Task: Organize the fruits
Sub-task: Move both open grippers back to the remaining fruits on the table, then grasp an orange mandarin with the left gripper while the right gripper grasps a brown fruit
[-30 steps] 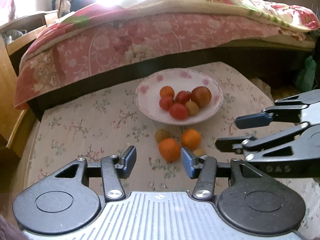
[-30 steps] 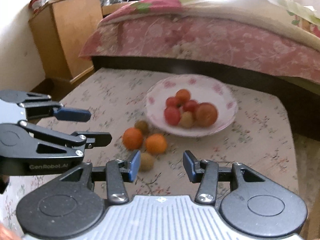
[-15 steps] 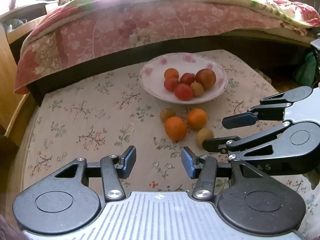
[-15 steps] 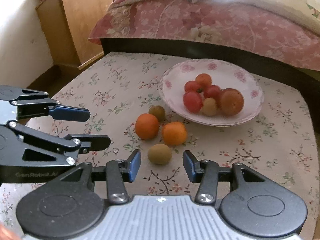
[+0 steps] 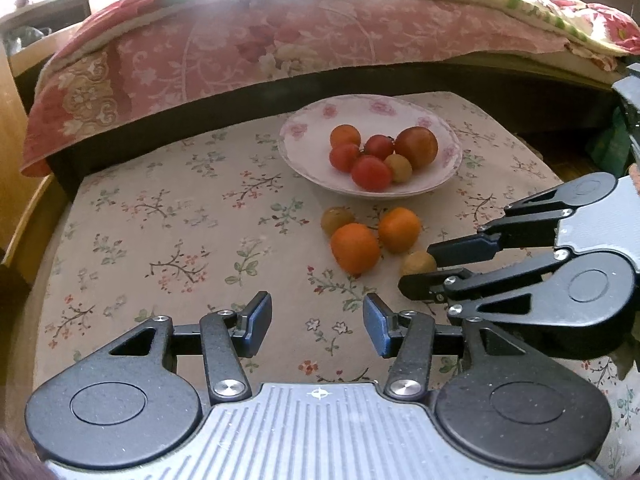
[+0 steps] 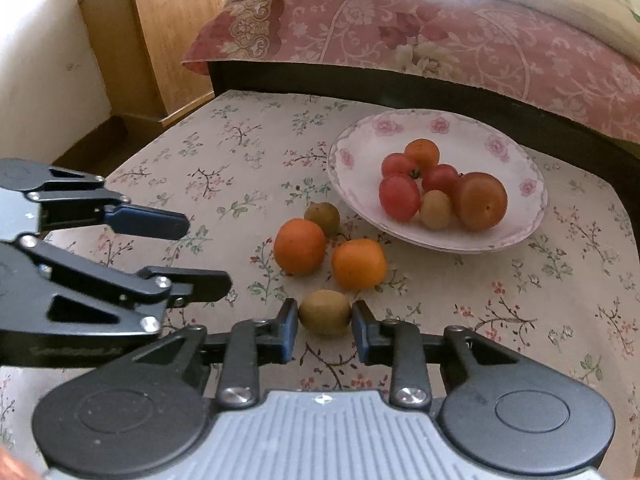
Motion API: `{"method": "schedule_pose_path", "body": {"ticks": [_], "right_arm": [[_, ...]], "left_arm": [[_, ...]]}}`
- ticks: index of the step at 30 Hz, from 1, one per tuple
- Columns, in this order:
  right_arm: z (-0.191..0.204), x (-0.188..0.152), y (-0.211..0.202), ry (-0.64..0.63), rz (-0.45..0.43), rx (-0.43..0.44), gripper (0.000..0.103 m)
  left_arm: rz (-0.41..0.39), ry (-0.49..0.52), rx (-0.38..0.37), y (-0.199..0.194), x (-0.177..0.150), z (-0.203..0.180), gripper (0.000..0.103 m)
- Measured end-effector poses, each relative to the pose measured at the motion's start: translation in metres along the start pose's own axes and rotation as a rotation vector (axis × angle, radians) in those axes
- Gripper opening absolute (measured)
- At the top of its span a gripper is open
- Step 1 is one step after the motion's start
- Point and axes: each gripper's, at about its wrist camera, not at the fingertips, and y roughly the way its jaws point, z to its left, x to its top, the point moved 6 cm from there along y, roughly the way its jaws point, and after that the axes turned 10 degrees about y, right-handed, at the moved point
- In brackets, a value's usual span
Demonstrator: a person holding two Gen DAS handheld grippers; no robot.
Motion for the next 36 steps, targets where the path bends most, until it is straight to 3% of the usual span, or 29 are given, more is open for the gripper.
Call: {"method": "schedule_pose_path", "body": {"ticks": [18, 24, 36], "right_arm": [[-0.034, -0.015, -0.022, 0.075, 0.000, -0.011, 0.031], [-0.035, -0.014, -0.022, 0.079, -0.001, -0.010, 0.030], [-0.033, -0.014, -0.026, 0.066, 0.005, -0.013, 0.031]], "left_arm": [[-0.016, -0.009, -0.015, 0.046, 0.029, -0.019, 0.059], [-0.001, -0.015, -0.025, 0.053, 0.028, -0.018, 0.042], [0.022, 0.002, -0.058, 0.031, 0.018, -0.020, 0.040]]}}
